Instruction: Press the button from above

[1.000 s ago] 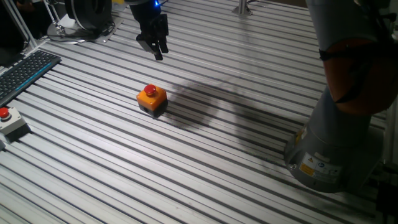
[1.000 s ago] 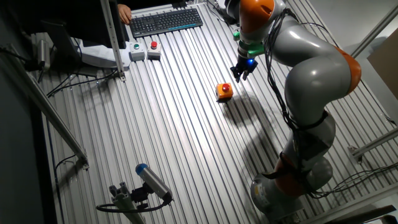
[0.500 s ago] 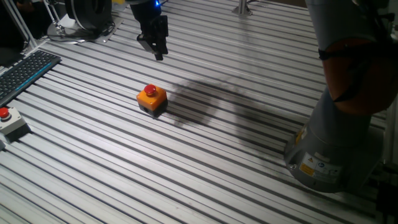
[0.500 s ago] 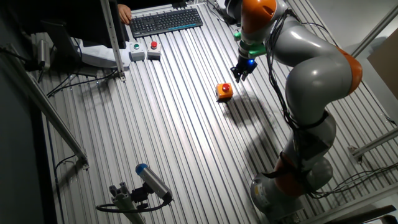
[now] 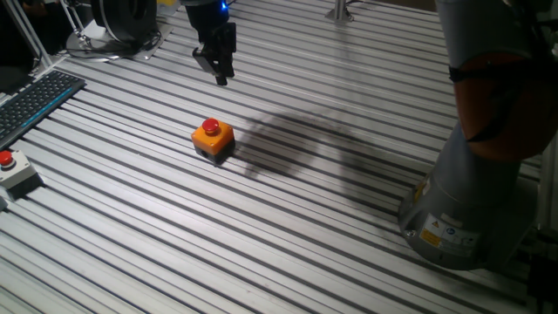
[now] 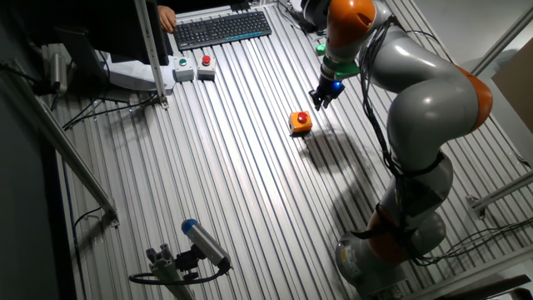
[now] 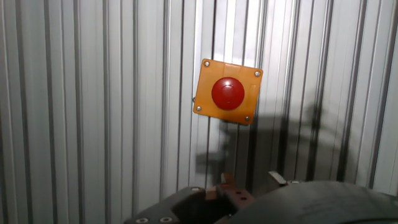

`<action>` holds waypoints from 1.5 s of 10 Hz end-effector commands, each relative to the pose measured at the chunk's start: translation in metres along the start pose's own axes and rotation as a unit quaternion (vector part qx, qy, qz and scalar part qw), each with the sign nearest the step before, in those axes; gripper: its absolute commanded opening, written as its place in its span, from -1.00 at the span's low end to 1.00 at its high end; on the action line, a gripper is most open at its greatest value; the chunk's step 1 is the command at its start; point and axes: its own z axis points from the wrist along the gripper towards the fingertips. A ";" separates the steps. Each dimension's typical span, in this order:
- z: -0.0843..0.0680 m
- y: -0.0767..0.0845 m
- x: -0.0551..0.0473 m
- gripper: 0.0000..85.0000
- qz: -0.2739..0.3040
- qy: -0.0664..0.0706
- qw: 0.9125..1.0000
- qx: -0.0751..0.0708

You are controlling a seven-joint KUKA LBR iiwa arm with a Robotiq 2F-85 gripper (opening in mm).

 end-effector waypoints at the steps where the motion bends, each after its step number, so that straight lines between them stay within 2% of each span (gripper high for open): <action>1: 0.000 0.000 0.000 -0.20 0.000 0.008 1.000 0.012; 2: 0.000 0.001 0.001 -0.20 0.004 0.002 1.000 0.014; 3: 0.000 0.001 0.001 0.20 0.009 -0.008 1.000 0.018; 4: -0.001 0.002 0.001 0.60 0.022 0.002 0.999 0.023; 6: -0.001 0.002 0.000 0.60 0.027 0.004 1.000 0.014; 7: 0.000 0.002 0.000 -0.20 0.010 0.007 1.000 -0.001; 8: 0.001 0.002 0.000 -0.20 0.010 0.009 1.000 -0.007; 9: 0.001 0.003 -0.001 -0.20 0.008 0.010 1.000 -0.002; 13: 0.001 0.003 0.000 -0.20 0.009 0.008 1.000 0.000; 15: 0.001 0.002 0.000 -0.20 0.011 0.016 1.000 -0.001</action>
